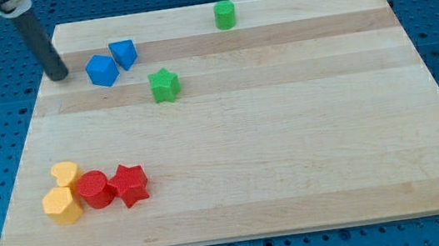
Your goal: Point your arm on red star
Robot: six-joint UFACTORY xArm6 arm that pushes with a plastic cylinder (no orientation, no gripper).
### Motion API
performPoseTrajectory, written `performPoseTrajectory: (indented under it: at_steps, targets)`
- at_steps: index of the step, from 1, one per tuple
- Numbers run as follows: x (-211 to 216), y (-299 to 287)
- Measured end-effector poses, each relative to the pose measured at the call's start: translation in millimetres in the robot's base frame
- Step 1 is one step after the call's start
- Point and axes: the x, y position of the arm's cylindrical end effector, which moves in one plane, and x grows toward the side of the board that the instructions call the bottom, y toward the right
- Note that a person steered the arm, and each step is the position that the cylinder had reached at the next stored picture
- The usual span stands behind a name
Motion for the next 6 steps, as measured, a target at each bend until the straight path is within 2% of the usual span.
performPoseTrajectory:
  at_steps: [1, 2, 5, 6]
  targets:
    - [-21.1, 39.1]
    - [-22.9, 77.9]
    - [17.3, 66.8]
    - [18.0, 61.5]
